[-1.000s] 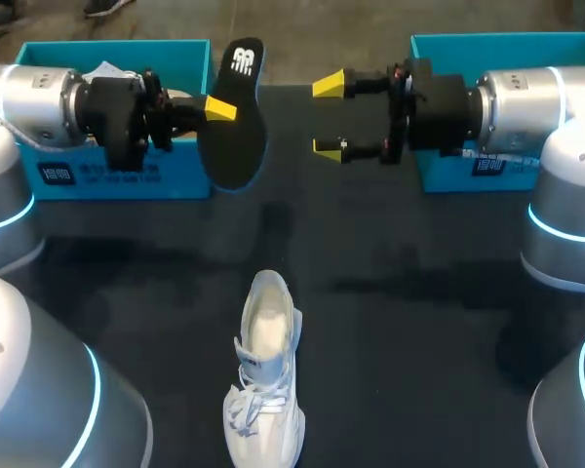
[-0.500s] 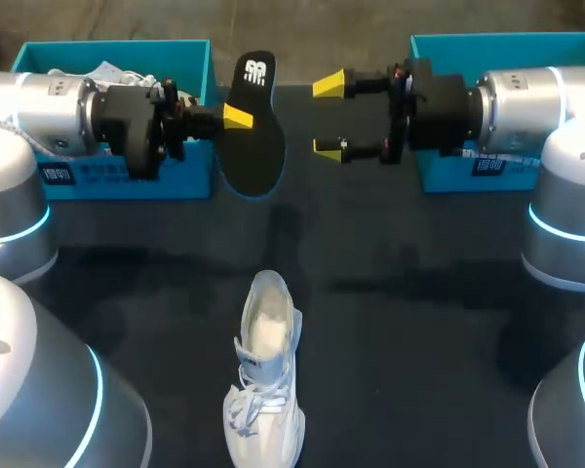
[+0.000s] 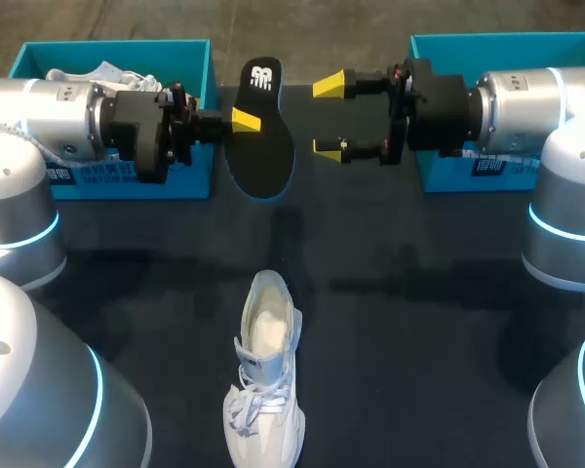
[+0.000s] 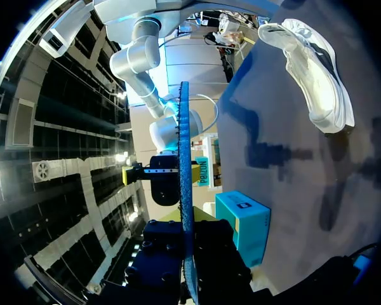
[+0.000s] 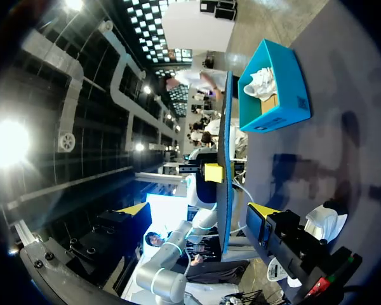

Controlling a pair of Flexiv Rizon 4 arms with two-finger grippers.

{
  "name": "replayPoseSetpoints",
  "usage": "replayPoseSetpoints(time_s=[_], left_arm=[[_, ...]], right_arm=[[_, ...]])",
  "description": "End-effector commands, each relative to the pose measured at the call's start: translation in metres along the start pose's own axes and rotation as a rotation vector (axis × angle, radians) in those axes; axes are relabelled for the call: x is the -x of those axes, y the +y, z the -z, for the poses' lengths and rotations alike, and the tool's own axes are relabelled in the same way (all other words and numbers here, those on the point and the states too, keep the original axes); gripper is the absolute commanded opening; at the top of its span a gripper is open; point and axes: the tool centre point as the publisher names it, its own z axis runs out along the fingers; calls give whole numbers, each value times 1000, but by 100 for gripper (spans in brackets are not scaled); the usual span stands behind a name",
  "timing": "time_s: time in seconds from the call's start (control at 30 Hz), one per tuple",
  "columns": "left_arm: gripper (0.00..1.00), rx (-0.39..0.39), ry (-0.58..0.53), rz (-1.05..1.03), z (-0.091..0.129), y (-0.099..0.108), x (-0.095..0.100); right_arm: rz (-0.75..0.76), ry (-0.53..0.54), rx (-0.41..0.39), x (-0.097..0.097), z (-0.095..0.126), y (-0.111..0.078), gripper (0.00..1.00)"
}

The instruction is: Take the shoe out of the shoebox, open the shoe tongue, remove and reinsert the insole, then place the shoe into the shoebox

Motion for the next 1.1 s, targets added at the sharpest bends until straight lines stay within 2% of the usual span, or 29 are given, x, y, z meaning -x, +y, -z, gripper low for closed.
replayPoseSetpoints(time_s=[0.03,0.23,0.57,0.63,0.67,0.73,0.8,1.1], left_arm=[[0,1,1,-1,-1,0,0],[0,1,1,-1,-1,0,0],[0,1,1,-1,-1,0,0],[0,1,1,-1,-1,0,0],[0,1,1,-1,-1,0,0],[0,1,1,-1,-1,0,0],[0,1,1,-1,-1,0,0],[0,1,1,-1,-1,0,0]], right_arm=[[4,-27,-29,1,-4,2,100],[-3,-46,-85,8,-12,2,100],[-49,-97,-121,15,-24,1,100],[-51,-104,-115,14,-29,-1,92],[-51,-104,-113,13,-31,-3,85],[-47,-106,-109,12,-36,-5,63],[-47,-111,-112,11,-41,-8,52],[-73,-128,-125,20,-59,-16,49]])
